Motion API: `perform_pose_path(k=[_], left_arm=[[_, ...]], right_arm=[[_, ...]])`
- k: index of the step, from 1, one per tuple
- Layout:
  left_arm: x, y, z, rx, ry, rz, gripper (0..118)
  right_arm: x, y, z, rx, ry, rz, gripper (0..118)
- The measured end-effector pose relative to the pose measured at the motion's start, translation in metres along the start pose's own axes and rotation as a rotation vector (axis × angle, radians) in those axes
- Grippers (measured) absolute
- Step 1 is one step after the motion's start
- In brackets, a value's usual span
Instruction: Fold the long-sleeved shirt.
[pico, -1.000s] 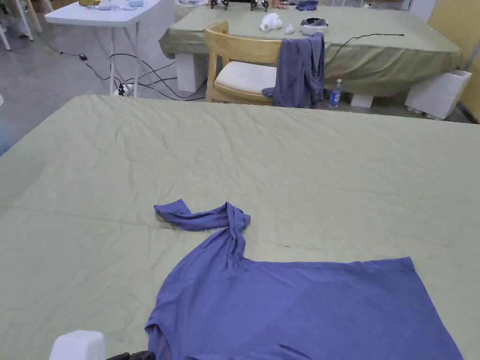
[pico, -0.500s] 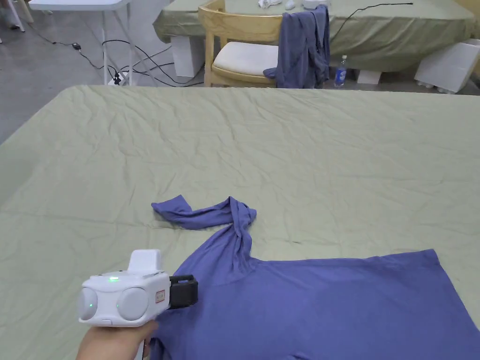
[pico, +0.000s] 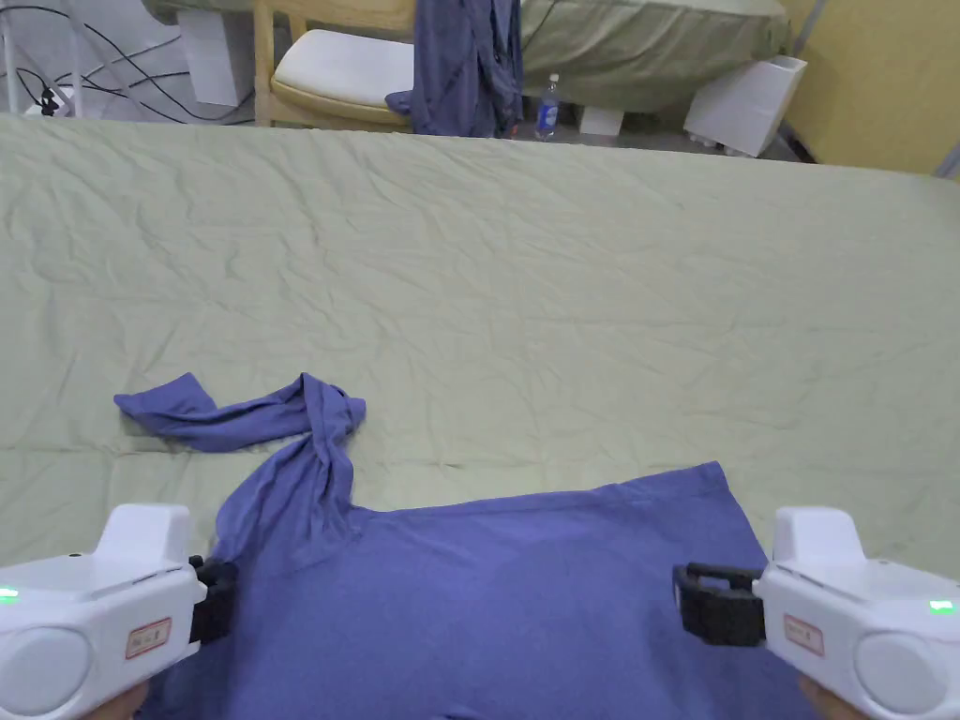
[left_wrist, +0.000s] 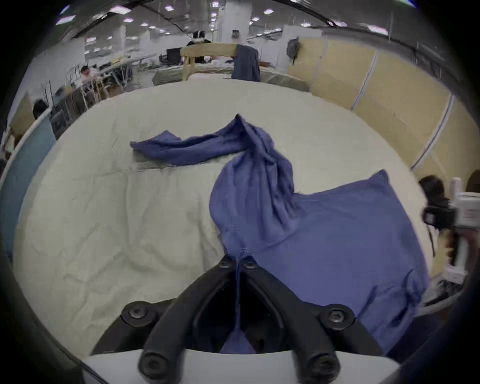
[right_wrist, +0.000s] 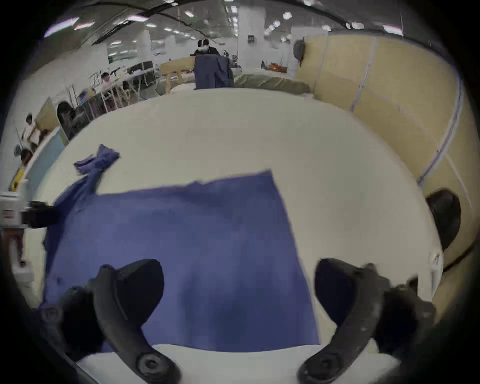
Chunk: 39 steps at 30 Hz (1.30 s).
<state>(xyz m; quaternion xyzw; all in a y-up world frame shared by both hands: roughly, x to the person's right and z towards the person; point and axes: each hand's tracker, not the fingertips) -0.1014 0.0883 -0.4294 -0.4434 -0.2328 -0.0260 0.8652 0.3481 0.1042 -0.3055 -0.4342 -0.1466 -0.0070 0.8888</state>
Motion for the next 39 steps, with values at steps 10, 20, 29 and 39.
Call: perform_pose_path(k=[10,20,29,39], left_arm=[[-0.015,-0.007,0.021,0.031,-0.021,0.010,0],[-0.018,-0.012,0.042,0.071,-0.091,0.117,0],[0.012,-0.009,0.153,0.254,-0.109,0.185,0],[0.049,0.018,0.294,0.484,-0.122,0.095,0]], right_arm=[[0.017,0.081,-0.138,-0.359,0.025,-0.010,96],[0.002,0.073,-0.074,-0.317,0.109,0.059,6],[0.019,0.009,0.113,0.028,0.231,-0.174,6],[0.044,0.012,0.298,0.381,0.302,-0.216,6]])
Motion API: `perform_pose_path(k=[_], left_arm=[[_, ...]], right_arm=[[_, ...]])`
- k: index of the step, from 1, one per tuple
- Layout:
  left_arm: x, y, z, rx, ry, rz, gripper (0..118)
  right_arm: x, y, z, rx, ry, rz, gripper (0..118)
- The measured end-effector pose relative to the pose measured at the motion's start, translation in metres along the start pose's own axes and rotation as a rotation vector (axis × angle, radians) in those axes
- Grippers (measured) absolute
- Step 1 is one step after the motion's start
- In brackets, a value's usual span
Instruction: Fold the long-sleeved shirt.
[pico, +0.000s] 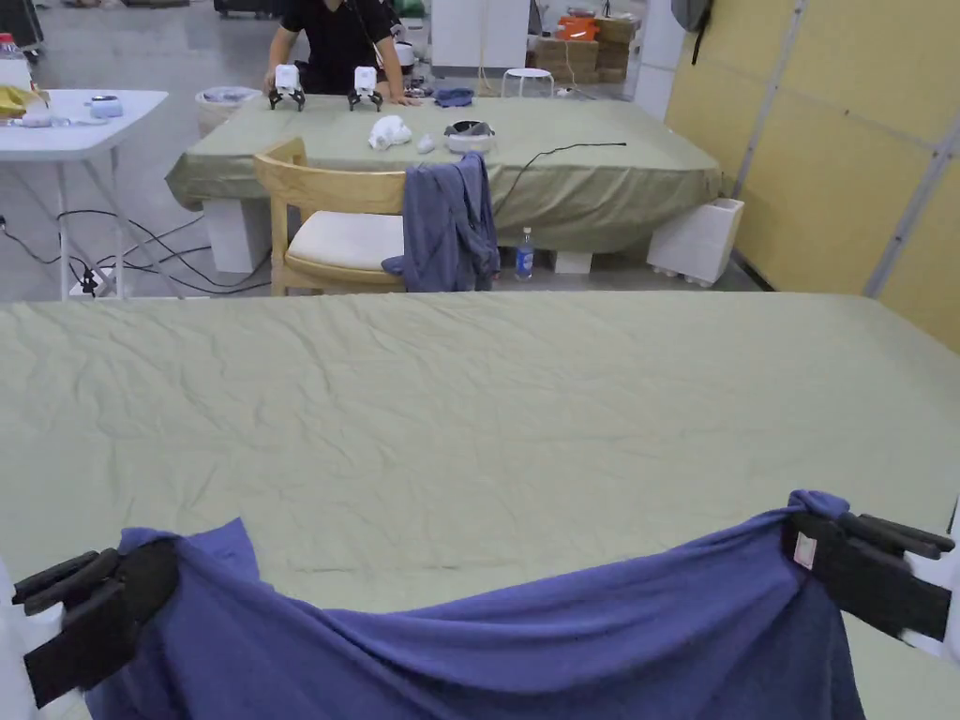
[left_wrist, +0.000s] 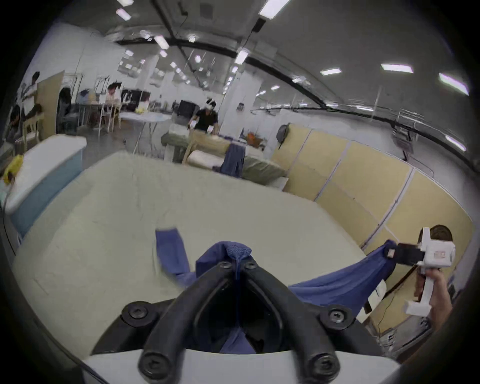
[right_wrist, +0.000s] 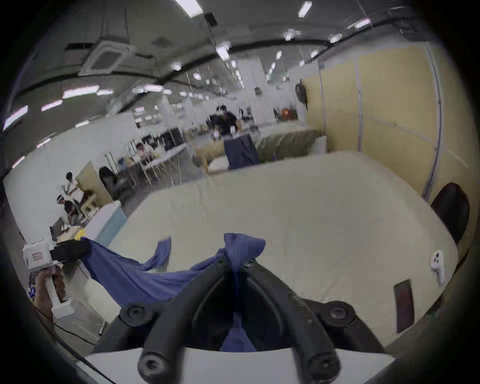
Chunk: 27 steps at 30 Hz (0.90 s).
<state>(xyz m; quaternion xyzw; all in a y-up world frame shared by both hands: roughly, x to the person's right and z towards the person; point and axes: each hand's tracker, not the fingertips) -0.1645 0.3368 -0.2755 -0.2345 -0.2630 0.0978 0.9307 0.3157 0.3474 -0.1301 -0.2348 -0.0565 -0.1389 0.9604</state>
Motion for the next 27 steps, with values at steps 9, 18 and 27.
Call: perform_pose_path(k=[9,18,27], left_arm=[[0.005,0.149,0.019,0.179,-0.109,-0.003,0],[0.006,0.306,-0.001,0.294,-0.163,0.001,0],[0.019,0.428,-0.039,0.370,-0.123,-0.034,0]], right_arm=[[-0.024,0.143,0.034,0.209,-0.027,0.115,6],[-0.054,0.321,0.004,0.312,-0.131,0.162,6],[-0.077,0.455,-0.028,0.362,-0.222,0.126,6]])
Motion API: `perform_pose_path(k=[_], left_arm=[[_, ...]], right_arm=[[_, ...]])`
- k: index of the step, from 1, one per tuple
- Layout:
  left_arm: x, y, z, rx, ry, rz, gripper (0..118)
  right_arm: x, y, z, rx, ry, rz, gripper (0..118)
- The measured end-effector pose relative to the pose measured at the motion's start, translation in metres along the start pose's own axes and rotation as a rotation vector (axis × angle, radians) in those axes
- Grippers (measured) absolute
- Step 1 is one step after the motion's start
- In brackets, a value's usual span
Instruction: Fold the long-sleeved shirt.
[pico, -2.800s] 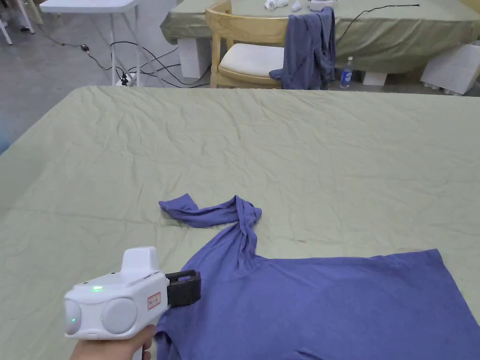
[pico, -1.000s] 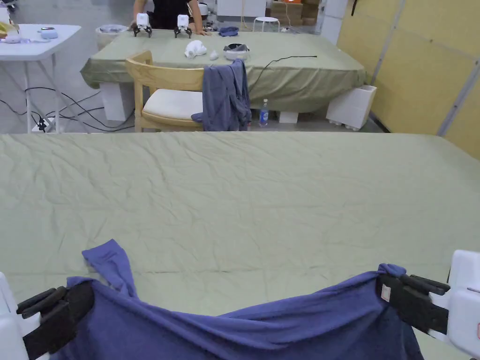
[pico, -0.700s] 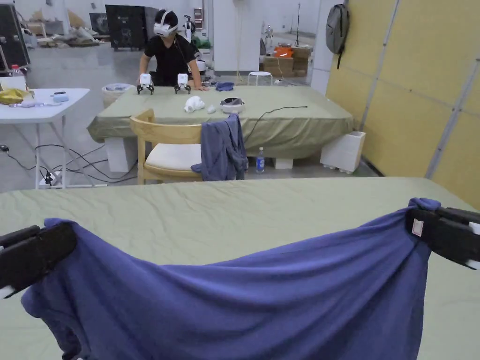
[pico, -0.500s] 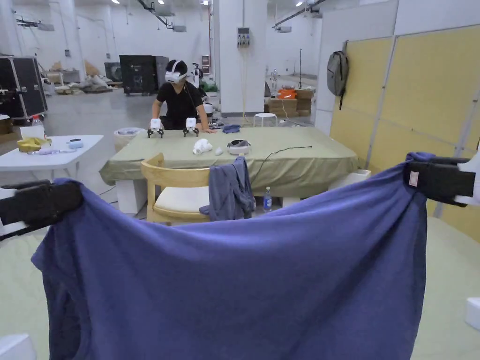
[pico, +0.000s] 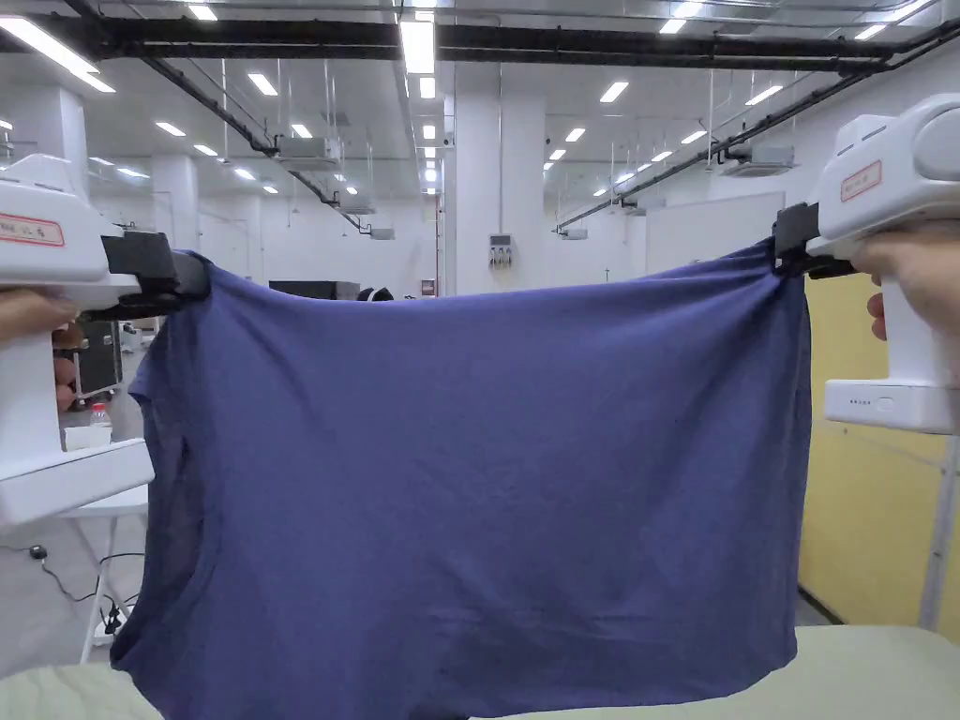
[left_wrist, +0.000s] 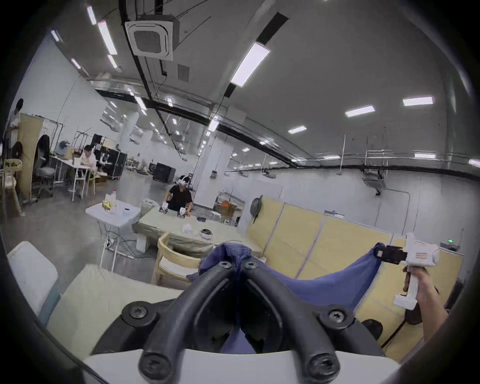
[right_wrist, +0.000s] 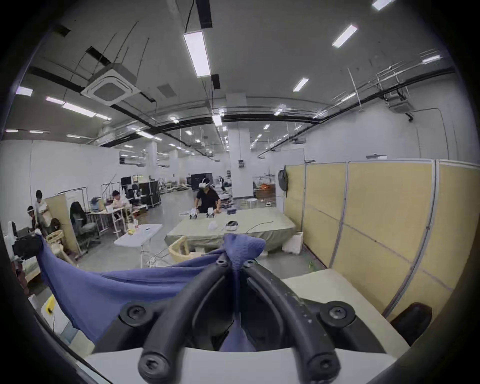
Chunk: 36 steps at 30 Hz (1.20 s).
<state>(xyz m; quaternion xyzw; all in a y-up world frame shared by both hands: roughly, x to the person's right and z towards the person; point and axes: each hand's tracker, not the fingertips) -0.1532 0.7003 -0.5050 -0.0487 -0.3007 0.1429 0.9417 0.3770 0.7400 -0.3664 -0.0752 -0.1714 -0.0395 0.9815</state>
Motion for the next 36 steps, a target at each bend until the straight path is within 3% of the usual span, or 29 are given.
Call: perform_pose_path(k=[5,9,18,21,28,36], left_arm=[[-0.005,0.036,-0.041,0.046,0.029,0.116,0],[0.003,0.053,-0.066,0.068,0.091,0.023,0],[0.000,0.063,-0.102,0.100,0.153,-0.017,0],[-0.010,0.045,-0.117,0.082,0.170,-0.049,0],[-0.048,-0.056,-0.169,-0.080,0.191,-0.116,0],[-0.118,-0.273,-0.203,-0.475,0.226,-0.138,0]], right_arm=[[-0.018,0.040,-0.022,0.055,-0.047,0.018,6],[-0.030,0.059,-0.041,0.086,-0.078,0.005,6],[-0.041,0.066,-0.087,0.124,-0.066,-0.031,6],[-0.044,0.048,-0.108,0.102,-0.087,0.010,6],[-0.033,-0.055,-0.186,-0.051,-0.100,0.048,6],[-0.029,-0.303,-0.243,-0.422,-0.052,0.079,6]])
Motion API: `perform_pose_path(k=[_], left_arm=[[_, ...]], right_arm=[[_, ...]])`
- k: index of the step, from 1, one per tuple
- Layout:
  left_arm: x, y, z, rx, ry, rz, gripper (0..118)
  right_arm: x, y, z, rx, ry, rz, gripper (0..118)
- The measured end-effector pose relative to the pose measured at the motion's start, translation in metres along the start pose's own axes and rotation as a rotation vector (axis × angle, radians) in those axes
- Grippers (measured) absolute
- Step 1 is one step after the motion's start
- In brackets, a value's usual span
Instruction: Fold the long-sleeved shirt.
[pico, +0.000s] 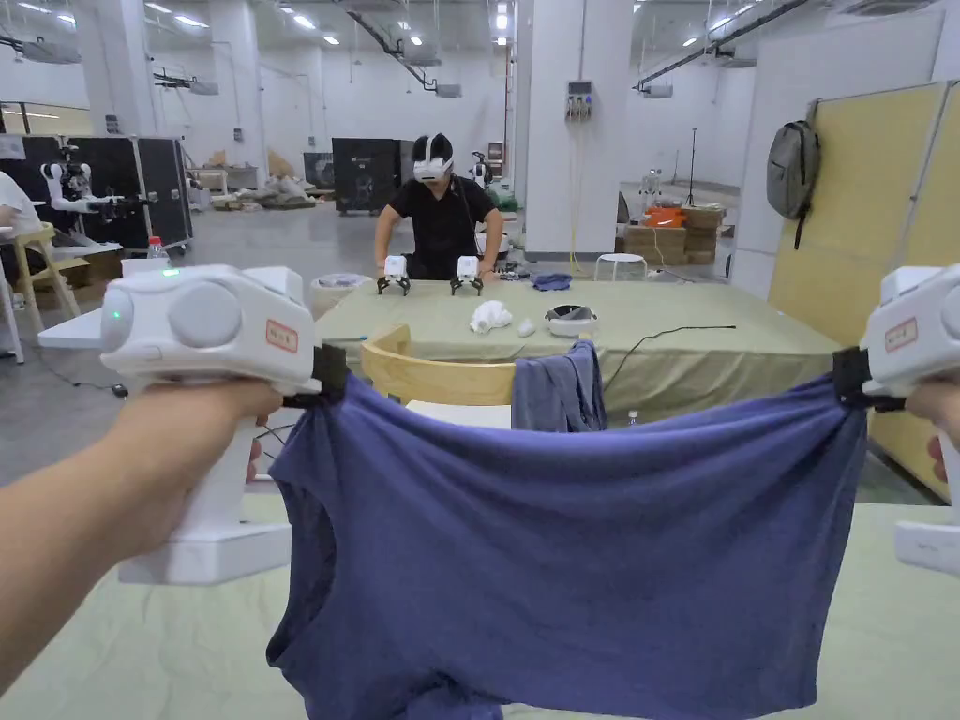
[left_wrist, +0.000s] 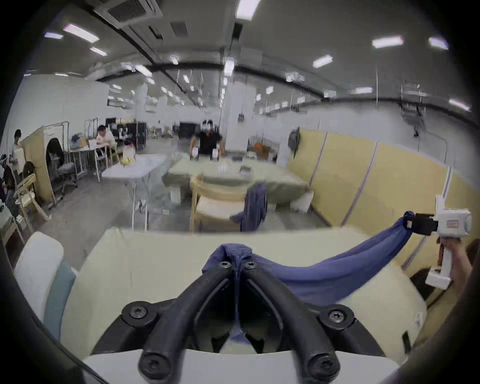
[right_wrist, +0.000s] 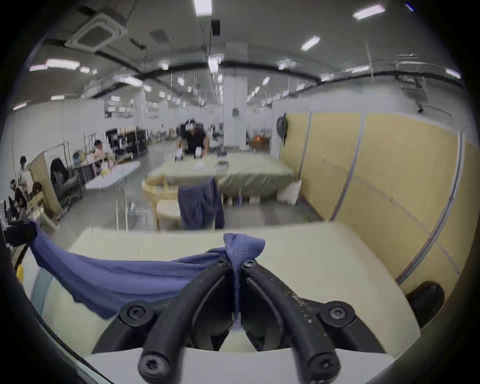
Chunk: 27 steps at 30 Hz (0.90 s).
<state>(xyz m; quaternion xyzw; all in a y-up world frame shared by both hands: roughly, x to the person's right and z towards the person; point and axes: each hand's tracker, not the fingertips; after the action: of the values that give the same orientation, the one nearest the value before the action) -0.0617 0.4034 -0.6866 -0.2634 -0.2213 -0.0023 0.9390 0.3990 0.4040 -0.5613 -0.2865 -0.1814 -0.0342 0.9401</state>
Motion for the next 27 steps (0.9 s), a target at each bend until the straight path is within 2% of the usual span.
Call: perform_pose_path(k=[3,5,11,16,18,24,27], left_arm=[[-0.007,-0.081,-0.034,-0.119,0.019,0.048,0],[-0.009,-0.131,-0.049,-0.235,0.043,0.080,0],[-0.021,-0.238,-0.053,-0.370,0.017,0.110,0],[-0.023,-0.293,-0.005,-0.418,0.007,0.131,0],[-0.017,-0.307,0.017,-0.440,0.020,0.030,0],[0.005,-0.341,0.095,-0.484,-0.031,-0.026,0],[0.015,-0.352,0.134,-0.491,-0.062,-0.029,0]], right_arm=[[-0.006,-0.079,-0.040,-0.158,0.010,0.018,6],[-0.009,-0.120,-0.050,-0.220,0.039,-0.001,6],[-0.003,-0.200,-0.056,-0.311,0.085,0.064,6],[0.015,-0.258,-0.021,-0.358,0.099,0.048,6],[0.024,-0.279,0.001,-0.363,0.103,0.038,6],[0.048,-0.335,0.073,-0.375,0.109,0.011,6],[0.056,-0.360,0.117,-0.364,0.108,0.026,6]])
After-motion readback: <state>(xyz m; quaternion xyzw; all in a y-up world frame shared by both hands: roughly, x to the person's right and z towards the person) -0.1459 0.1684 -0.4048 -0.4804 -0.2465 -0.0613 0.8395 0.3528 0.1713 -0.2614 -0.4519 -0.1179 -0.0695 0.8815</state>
